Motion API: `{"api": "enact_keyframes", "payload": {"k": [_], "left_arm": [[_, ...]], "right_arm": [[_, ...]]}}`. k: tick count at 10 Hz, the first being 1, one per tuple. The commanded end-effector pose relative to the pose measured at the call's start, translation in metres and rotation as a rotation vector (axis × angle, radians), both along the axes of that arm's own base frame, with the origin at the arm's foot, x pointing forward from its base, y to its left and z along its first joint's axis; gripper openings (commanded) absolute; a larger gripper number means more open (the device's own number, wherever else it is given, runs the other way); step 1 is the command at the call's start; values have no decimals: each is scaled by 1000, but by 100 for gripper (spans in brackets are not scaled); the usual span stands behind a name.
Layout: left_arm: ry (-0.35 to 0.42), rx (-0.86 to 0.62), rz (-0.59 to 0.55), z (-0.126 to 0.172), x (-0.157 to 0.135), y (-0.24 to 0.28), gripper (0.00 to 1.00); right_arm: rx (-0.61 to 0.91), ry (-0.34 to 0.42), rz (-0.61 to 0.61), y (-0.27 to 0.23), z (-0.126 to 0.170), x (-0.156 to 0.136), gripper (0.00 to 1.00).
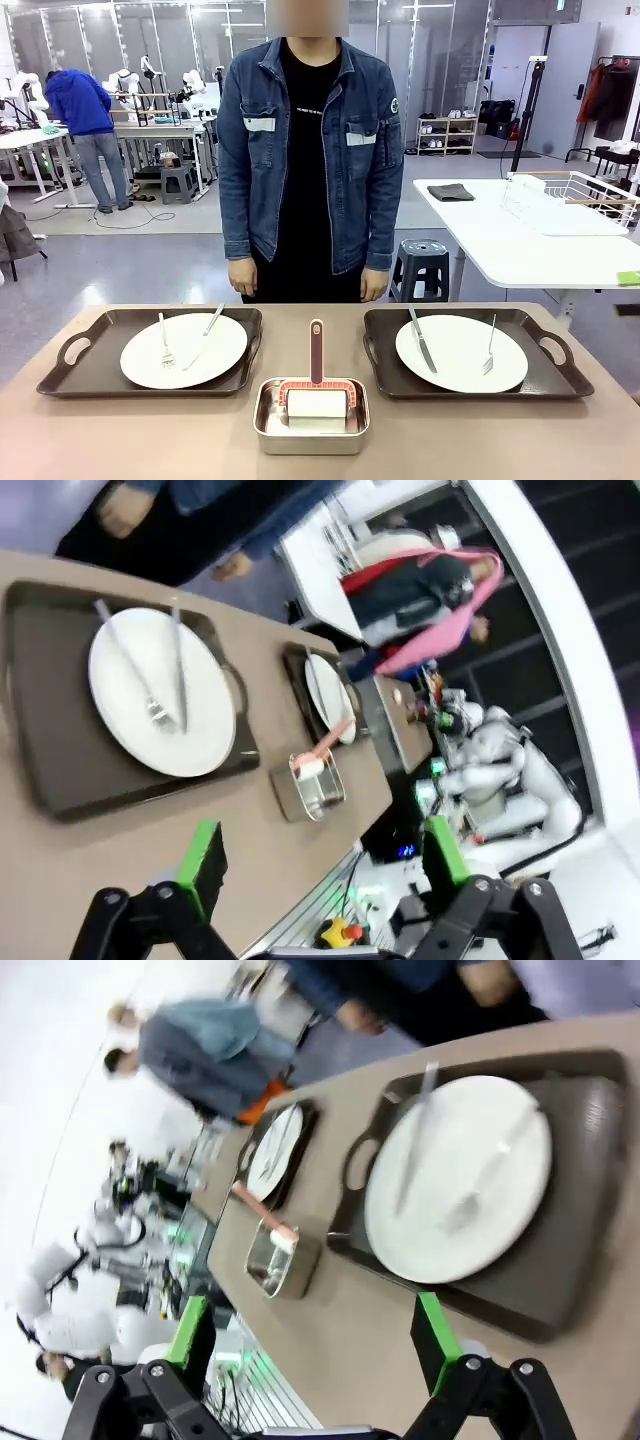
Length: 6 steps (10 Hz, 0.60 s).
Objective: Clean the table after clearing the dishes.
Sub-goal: When the left (or right) Handle tray is removed, use the left hand (or right hand) to clean the left (or right) side of the table with the Lint Roller.
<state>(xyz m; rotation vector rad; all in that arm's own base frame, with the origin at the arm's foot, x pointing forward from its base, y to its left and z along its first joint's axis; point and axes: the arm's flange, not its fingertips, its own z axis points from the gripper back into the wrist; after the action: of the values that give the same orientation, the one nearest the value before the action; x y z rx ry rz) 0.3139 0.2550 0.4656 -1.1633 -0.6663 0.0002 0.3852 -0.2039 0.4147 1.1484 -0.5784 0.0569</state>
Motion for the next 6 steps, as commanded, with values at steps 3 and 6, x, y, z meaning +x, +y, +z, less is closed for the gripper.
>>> {"api": "enact_keyframes", "payload": {"k": [3,6], "left_arm": [[81,-92,172,-2,-19,47,100],[89,-70,168,-13,-25,50,100]], "right_arm": [[56,109,-161,-53,-10,-22,100],[45,96,-173,-62,-21,-30,100]]}}
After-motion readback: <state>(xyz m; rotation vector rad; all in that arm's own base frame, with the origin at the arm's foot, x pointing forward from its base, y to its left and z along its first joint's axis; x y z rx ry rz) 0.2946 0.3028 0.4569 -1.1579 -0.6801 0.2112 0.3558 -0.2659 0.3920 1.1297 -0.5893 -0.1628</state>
